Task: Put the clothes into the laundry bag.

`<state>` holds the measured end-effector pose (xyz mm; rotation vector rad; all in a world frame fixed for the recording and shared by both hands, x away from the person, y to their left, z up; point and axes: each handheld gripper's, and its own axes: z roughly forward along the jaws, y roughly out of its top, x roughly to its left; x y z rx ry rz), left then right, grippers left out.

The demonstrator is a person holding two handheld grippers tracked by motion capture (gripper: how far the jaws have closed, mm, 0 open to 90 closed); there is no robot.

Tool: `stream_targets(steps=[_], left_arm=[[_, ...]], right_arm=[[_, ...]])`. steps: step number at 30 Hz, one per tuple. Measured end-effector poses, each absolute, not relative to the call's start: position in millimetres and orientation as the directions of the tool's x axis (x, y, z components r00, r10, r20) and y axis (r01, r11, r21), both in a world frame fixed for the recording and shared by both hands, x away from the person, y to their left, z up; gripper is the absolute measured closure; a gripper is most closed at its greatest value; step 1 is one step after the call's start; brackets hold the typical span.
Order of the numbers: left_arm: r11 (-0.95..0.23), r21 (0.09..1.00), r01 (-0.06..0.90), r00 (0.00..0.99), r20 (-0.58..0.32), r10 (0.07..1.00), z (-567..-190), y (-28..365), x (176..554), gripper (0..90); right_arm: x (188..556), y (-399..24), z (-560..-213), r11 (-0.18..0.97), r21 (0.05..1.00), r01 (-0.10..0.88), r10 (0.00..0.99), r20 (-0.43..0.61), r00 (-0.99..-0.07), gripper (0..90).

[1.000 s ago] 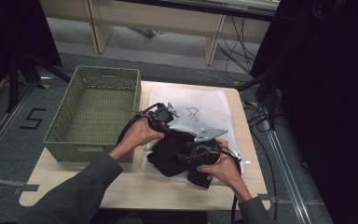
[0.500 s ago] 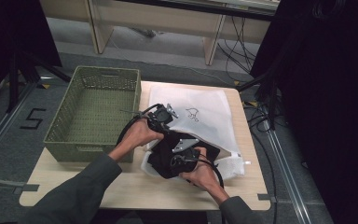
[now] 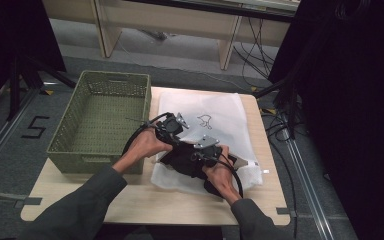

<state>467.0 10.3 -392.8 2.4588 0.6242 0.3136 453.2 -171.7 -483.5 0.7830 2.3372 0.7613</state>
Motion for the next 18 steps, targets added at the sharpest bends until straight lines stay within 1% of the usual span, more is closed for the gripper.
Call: stream_targets(steps=[1, 3, 5, 6, 7, 8, 9, 10, 11, 12, 13, 14, 15, 16, 18], left_arm=[[-0.725, 0.585, 0.362, 0.864, 0.082, 0.497, -393, 10, 467, 84.0], [-0.729, 0.582, 0.36, 0.864, 0.087, 0.496, -393, 11, 468, 84.0], [-0.735, 0.578, 0.356, 0.866, 0.093, 0.492, -393, 11, 469, 84.0], [-0.728, 0.585, 0.357, 0.862, 0.094, 0.498, -394, 11, 470, 84.0], [-0.723, 0.588, 0.363, 0.86, 0.089, 0.503, -395, 11, 470, 83.9], [-0.72, 0.592, 0.363, 0.86, 0.085, 0.503, -395, 10, 470, 83.9], [-0.723, 0.589, 0.362, 0.86, 0.089, 0.503, -395, 10, 469, 83.8], [-0.734, 0.577, 0.357, 0.866, 0.091, 0.492, -394, 10, 470, 83.8], [-0.737, 0.575, 0.355, 0.867, 0.093, 0.49, -394, 10, 470, 83.8], [-0.731, 0.581, 0.358, 0.865, 0.089, 0.494, -395, 10, 470, 83.7], [-0.724, 0.588, 0.361, 0.863, 0.085, 0.499, -396, 9, 470, 83.7], [-0.72, 0.595, 0.358, 0.862, 0.087, 0.5, -396, 8, 470, 83.6], [-0.722, 0.593, 0.356, 0.862, 0.09, 0.499, -396, 8, 469, 83.6], [-0.721, 0.592, 0.36, 0.86, 0.089, 0.502, -395, 9, 469, 83.5], [-0.722, 0.591, 0.36, 0.861, 0.088, 0.501, -395, 9, 469, 83.5]], right_arm=[[457, -171, -485, 0.678, 0.648, 0.346, 0.663, -0.337, -0.669, 90.0], [462, -172, -486, 0.674, 0.654, 0.343, 0.666, -0.337, -0.665, 90.0], [459, -175, -483, 0.63, 0.673, 0.388, 0.696, -0.268, -0.666, 88.6], [458, -176, -481, 0.619, 0.684, 0.386, 0.697, -0.251, -0.672, 85.2], [453, -180, -475, 0.586, 0.706, 0.397, 0.704, -0.201, -0.681, 81.1], [448, -183, -470, 0.566, 0.726, 0.39, 0.706, -0.183, -0.684, 77.0], [443, -188, -464, 0.551, 0.743, 0.381, 0.7, -0.163, -0.695, 70.4], [437, -192, -459, 0.515, 0.755, 0.407, 0.701, -0.098, -0.706, 60.3], [431, -197, -455, 0.486, 0.766, 0.421, 0.693, -0.045, -0.719, 57.6], [424, -201, -453, 0.47, 0.776, 0.421, 0.689, -0.024, -0.724, 54.6], [414, -207, -450, 0.474, 0.777, 0.414, 0.659, -0.001, -0.752, 50.7], [406, -213, -448, 0.476, 0.773, 0.42, 0.649, 0.014, -0.761, 49.1], [400, -217, -447, 0.475, 0.78, 0.408, 0.648, 0.004, -0.762, 49.1], [392, -227, -444, 0.481, 0.769, 0.421, 0.655, 0.003, -0.755, 48.1], [382, -241, -440, 0.468, 0.766, 0.441, 0.7, -0.017, -0.714, 47.3]])
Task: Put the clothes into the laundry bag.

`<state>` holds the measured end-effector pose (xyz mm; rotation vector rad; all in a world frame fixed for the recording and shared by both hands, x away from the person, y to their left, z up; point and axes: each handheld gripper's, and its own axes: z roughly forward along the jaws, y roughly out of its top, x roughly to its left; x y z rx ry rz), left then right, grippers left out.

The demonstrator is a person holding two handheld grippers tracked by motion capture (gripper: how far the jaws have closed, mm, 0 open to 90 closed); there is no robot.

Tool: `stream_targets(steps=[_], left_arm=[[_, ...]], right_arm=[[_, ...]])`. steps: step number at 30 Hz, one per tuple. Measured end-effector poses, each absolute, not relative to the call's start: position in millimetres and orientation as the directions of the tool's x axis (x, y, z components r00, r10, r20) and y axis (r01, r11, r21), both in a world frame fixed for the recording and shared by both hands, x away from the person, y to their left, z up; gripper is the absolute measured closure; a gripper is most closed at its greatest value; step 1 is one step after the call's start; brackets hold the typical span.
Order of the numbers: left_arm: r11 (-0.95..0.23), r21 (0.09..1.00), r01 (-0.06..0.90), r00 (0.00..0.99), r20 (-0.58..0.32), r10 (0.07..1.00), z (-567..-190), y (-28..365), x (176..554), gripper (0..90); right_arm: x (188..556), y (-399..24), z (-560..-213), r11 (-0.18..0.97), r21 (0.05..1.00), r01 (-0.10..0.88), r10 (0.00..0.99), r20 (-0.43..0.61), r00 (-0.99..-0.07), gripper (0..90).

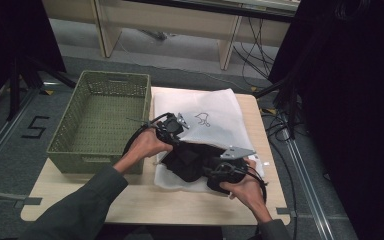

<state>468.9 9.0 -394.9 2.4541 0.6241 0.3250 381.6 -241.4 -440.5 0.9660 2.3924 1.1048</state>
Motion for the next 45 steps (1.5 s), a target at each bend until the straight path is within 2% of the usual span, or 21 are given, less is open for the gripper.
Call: stream_targets(steps=[3, 4, 6, 7, 9, 10, 11, 12, 13, 16, 18, 23, 31, 33, 40, 43, 45], left_arm=[[-0.721, 0.593, 0.359, 0.86, 0.09, 0.502, -394, 9, 469, 83.5], [-0.721, 0.593, 0.359, 0.861, 0.089, 0.501, -394, 9, 469, 83.5], [-0.717, 0.6, 0.354, 0.861, 0.09, 0.501, -395, 8, 469, 83.5], [-0.72, 0.6, 0.35, 0.865, 0.09, 0.494, -395, 7, 469, 83.5], [-0.715, 0.603, 0.355, 0.863, 0.083, 0.498, -396, 6, 468, 83.5], [-0.721, 0.598, 0.349, 0.866, 0.088, 0.493, -396, 5, 468, 83.5], [-0.722, 0.599, 0.346, 0.867, 0.089, 0.49, -396, 5, 468, 83.6], [-0.721, 0.6, 0.346, 0.868, 0.086, 0.488, -396, 4, 468, 83.6], [-0.724, 0.598, 0.345, 0.869, 0.088, 0.487, -396, 3, 468, 83.7], [-0.731, 0.594, 0.337, 0.869, 0.102, 0.484, -396, 2, 468, 83.7], [-0.733, 0.591, 0.338, 0.874, 0.093, 0.477, -395, 2, 468, 84.0], [-0.73, 0.594, 0.338, 0.874, 0.088, 0.477, -397, 2, 467, 84.7], [-0.749, 0.575, 0.33, 0.892, 0.069, 0.446, -399, 2, 467, 85.2], [-0.752, 0.573, 0.326, 0.895, 0.07, 0.441, -399, 2, 467, 85.1], [-0.752, 0.576, 0.321, 0.889, 0.091, 0.449, -402, 2, 466, 84.3], [-0.72, 0.606, 0.337, 0.893, 0.037, 0.449, -404, 3, 465, 84.7], [-0.725, 0.608, 0.324, 0.901, 0.036, 0.432, -404, 2, 463, 84.8]], right_arm=[[377, -262, -450, 0.464, 0.728, 0.504, 0.752, -0.022, -0.659, 44.3], [375, -265, -455, 0.459, 0.693, 0.556, 0.765, 0.01, -0.644, 41.8], [378, -266, -465, 0.449, 0.678, 0.582, 0.774, 0.03, -0.633, 39.8], [385, -261, -474, 0.455, 0.639, 0.62, 0.78, 0.05, -0.623, 37.5], [388, -257, -478, 0.441, 0.641, 0.628, 0.783, 0.067, -0.619, 37.5], [394, -253, -484, 0.471, 0.632, 0.616, 0.771, 0.045, -0.636, 39.0], [397, -248, -486, 0.467, 0.636, 0.615, 0.773, 0.044, -0.633, 46.7], [399, -243, -484, 0.493, 0.63, 0.6, 0.752, 0.039, -0.659, 58.7], [403, -239, -486, 0.534, 0.63, 0.564, 0.728, -0.003, -0.686, 65.4], [413, -227, -489, 0.575, 0.628, 0.524, 0.701, -0.048, -0.711, 78.3], [417, -220, -488, 0.605, 0.633, 0.483, 0.677, -0.09, -0.73, 81.7], [427, -203, -484, 0.627, 0.643, 0.441, 0.668, -0.151, -0.729, 83.1], [457, -192, -487, 0.625, 0.672, 0.397, 0.704, -0.266, -0.658, 83.4], [462, -189, -491, 0.6, 0.676, 0.428, 0.736, -0.257, -0.626, 83.4], [463, -192, -491, 0.604, 0.676, 0.423, 0.729, -0.254, -0.635, 83.3], [456, -196, -487, 0.601, 0.676, 0.426, 0.726, -0.24, -0.644, 83.3], [451, -200, -485, 0.598, 0.68, 0.423, 0.722, -0.23, -0.652, 83.3]])
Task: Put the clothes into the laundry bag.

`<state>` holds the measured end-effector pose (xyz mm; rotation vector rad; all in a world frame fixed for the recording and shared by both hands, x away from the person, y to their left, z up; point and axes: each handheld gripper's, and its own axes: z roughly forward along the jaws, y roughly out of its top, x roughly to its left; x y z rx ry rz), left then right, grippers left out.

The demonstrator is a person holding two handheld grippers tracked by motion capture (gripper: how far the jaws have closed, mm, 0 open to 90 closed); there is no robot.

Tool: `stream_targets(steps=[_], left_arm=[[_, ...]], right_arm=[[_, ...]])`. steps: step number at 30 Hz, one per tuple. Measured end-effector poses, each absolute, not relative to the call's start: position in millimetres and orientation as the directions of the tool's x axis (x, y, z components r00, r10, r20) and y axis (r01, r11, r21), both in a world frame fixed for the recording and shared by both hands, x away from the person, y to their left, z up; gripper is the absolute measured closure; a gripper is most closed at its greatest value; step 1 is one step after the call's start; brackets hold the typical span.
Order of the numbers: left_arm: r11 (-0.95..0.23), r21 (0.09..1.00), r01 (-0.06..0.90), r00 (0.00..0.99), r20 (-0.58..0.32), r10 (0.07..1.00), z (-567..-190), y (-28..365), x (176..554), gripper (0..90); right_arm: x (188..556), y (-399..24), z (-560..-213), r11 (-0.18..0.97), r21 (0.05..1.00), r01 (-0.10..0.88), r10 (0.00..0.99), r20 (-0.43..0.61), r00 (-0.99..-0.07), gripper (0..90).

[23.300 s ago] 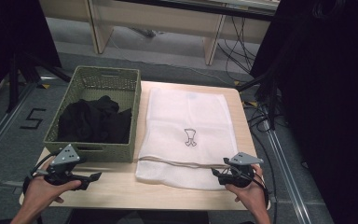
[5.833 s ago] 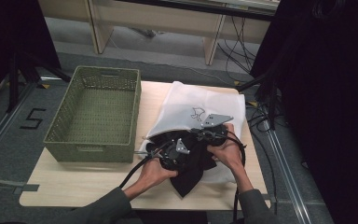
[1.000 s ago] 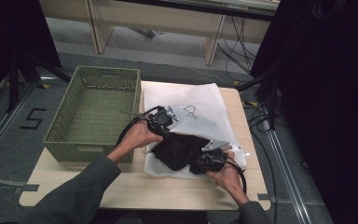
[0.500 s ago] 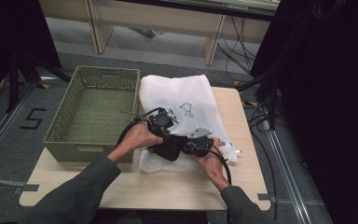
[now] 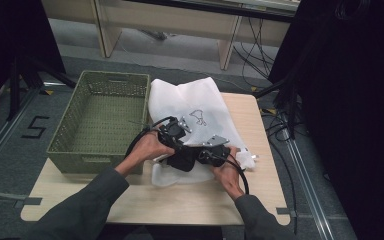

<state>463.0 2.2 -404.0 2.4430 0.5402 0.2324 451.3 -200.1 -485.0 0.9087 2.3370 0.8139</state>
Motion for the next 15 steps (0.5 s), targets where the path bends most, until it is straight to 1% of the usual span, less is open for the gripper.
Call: stream_targets(steps=[3, 8, 9, 10, 13, 14, 15], left_arm=[[-0.717, 0.62, 0.32, 0.907, 0.018, 0.421, -404, -3, 458, 84.8], [-0.724, 0.623, 0.298, 0.918, 0.019, 0.395, -403, -8, 451, 84.8], [-0.724, 0.623, 0.298, 0.919, 0.017, 0.393, -403, -8, 451, 84.8], [-0.721, 0.624, 0.301, 0.919, 0.012, 0.394, -403, -7, 451, 84.8], [-0.719, 0.625, 0.303, 0.919, 0.007, 0.394, -404, -7, 451, 84.8], [-0.72, 0.624, 0.304, 0.919, 0.006, 0.394, -404, -8, 450, 84.8], [-0.719, 0.624, 0.305, 0.919, 0.005, 0.393, -404, -8, 450, 84.9]], right_arm=[[442, -206, -481, 0.58, 0.687, 0.438, 0.728, -0.196, -0.656, 83.3], [429, -217, -474, 0.55, 0.705, 0.448, 0.74, -0.163, -0.652, 83.3], [430, -218, -474, 0.561, 0.71, 0.425, 0.729, -0.182, -0.66, 83.3], [427, -217, -475, 0.545, 0.704, 0.456, 0.743, -0.153, -0.651, 83.3], [431, -214, -476, 0.564, 0.696, 0.444, 0.733, -0.175, -0.657, 83.3], [433, -211, -476, 0.573, 0.7, 0.426, 0.725, -0.191, -0.662, 83.3], [434, -207, -478, 0.568, 0.703, 0.428, 0.732, -0.195, -0.653, 83.3]])
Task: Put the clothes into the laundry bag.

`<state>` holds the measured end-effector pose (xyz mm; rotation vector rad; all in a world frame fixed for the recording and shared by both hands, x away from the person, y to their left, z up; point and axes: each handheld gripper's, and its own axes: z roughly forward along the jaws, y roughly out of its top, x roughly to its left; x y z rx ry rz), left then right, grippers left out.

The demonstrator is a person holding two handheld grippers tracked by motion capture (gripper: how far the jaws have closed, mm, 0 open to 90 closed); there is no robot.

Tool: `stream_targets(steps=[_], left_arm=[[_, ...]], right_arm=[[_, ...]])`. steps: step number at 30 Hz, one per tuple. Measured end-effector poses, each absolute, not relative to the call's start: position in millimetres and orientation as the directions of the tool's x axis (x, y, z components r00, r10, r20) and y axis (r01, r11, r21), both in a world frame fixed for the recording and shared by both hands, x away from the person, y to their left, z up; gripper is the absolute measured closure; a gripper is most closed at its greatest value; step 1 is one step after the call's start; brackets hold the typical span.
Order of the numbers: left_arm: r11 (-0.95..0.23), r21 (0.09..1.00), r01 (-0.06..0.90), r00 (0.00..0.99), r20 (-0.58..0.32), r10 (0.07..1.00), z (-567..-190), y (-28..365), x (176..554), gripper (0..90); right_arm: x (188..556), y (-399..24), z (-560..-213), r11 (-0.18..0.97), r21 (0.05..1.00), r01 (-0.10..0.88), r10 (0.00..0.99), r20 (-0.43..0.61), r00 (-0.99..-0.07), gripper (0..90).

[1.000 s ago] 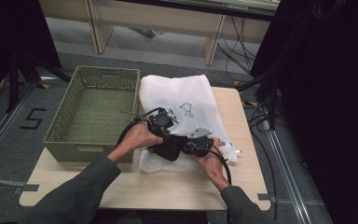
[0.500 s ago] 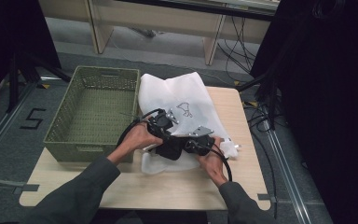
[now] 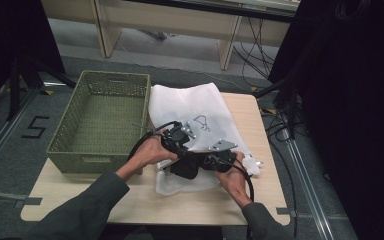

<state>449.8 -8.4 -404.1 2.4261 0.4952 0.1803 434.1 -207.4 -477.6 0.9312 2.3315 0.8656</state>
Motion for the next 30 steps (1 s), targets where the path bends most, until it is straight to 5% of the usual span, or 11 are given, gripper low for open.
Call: stream_targets(steps=[10, 17, 21, 30], left_arm=[[-0.748, 0.598, 0.287, 0.916, 0.057, 0.397, -402, -3, 449, 84.1], [-0.703, 0.653, 0.281, 0.884, 0.108, 0.454, -393, 10, 428, 64.1], [-0.681, 0.688, 0.253, 0.879, 0.131, 0.459, -388, 23, 398, 61.9], [-0.69, 0.647, 0.324, 0.89, 0.039, 0.454, -448, 22, 356, 60.7]], right_arm=[[451, -193, -482, 0.574, 0.697, 0.429, 0.742, -0.222, -0.633, 83.3], [444, -202, -480, 0.542, 0.709, 0.451, 0.75, -0.167, -0.64, 83.3], [444, -206, -479, 0.53, 0.712, 0.46, 0.754, -0.148, -0.64, 83.2], [445, -206, -476, 0.532, 0.707, 0.466, 0.751, -0.14, -0.645, 83.2]])
